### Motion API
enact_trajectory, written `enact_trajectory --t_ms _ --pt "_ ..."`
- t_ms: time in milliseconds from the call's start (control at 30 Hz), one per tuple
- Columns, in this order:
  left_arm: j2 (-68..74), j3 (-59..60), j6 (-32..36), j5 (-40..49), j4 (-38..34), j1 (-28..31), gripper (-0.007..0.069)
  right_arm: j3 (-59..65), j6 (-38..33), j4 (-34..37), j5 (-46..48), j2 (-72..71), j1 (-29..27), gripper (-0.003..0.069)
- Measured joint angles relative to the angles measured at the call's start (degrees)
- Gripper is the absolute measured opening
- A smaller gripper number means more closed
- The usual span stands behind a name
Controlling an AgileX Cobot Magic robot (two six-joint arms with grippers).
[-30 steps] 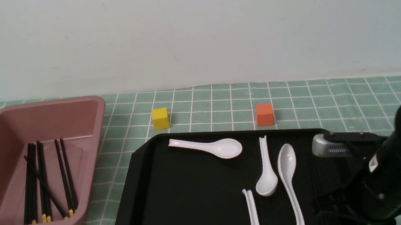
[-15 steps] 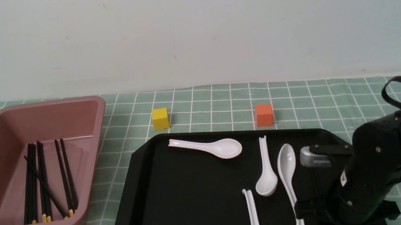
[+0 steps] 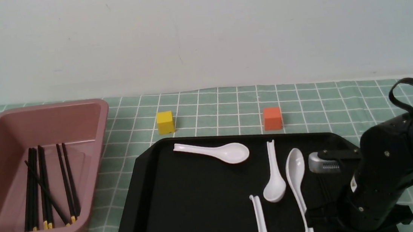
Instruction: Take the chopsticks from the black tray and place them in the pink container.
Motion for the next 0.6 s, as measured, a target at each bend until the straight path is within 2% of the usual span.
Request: enact_trajectory --t_ms 200,300,367,467,600 --pt "0.00 0.00 0.00 0.00 0.00 0.00 0.0238 -2.21 0.00 -1.43 7.31 -6.04 0.00 0.0134" --pt "0.00 0.00 0.00 0.00 0.00 0.00 0.0238 -7.45 -0.16 0.86 11.71 -11.84 0.25 0.0134" --pt "0.00 0.00 0.00 0.00 0.00 0.00 0.0238 -11.56 -2.47 4.58 11.90 -14.06 1.72 0.0134" --pt "0.00 0.00 0.00 0.00 0.00 0.00 0.0238 -17.90 -8.02 12.23 8.84 -13.94 6.76 0.0134" --pt "0.00 0.00 0.00 0.00 0.00 0.00 0.0238 -30.02 -19.05 22.61 1.77 -6.49 14.73 0.0134"
